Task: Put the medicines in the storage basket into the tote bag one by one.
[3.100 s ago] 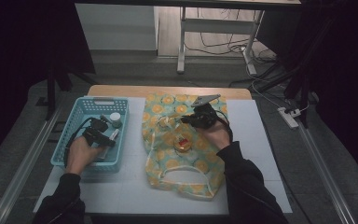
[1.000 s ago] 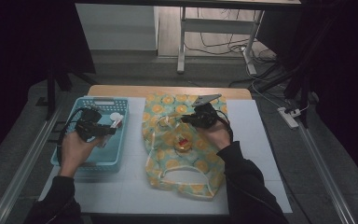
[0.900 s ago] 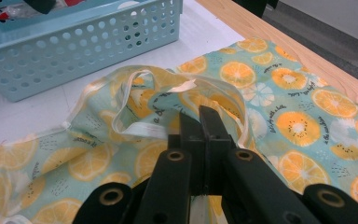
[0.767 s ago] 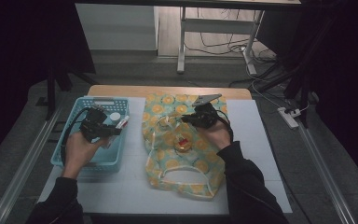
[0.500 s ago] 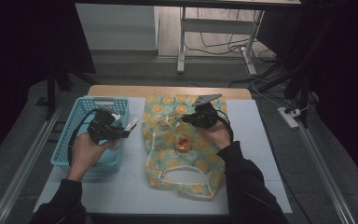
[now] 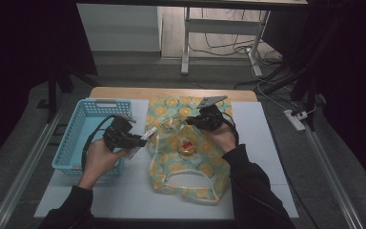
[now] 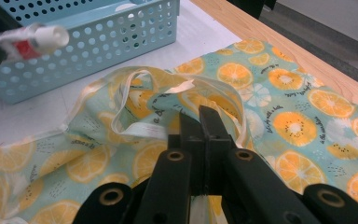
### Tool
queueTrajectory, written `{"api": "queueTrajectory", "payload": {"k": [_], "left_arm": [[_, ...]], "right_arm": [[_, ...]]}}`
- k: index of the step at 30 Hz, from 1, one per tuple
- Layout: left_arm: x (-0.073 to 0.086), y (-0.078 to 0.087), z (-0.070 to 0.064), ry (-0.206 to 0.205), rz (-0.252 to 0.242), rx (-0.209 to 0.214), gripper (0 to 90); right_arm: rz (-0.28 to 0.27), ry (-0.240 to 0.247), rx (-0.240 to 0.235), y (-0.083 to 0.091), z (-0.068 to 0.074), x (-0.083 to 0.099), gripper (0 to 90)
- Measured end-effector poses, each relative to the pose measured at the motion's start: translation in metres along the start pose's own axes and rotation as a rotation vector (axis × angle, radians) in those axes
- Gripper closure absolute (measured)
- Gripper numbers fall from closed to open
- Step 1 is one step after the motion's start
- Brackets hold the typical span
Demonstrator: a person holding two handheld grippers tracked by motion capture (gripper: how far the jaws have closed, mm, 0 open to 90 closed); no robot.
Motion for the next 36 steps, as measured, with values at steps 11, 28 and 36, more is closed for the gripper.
{"api": "queueTrajectory", "payload": {"k": [11,28,36], "left_arm": [[-0.012,-0.027,-0.024,-0.056,0.022,0.055,72.7],[-0.039,-0.070,-0.045,-0.095,0.055,0.075,72.7],[-0.051,-0.089,-0.046,-0.095,0.057,0.062,72.7]], "right_arm": [[-0.003,-0.001,0.002,0.001,0.000,-0.001,90.0],[-0.008,-0.002,0.002,0.000,0.001,-0.001,90.0],[-0.012,-0.004,0.003,0.001,0.001,-0.002,90.0]]}}
Point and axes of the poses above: each handheld gripper's, and its own axes: y roughly backward along the jaws, x roughly out of its underside, z roughly to its left, the point moved 3 cm from there along -y, roughly forward along the jaws, and after that the axes turned 1 degree about x, right-handed, at the moved point
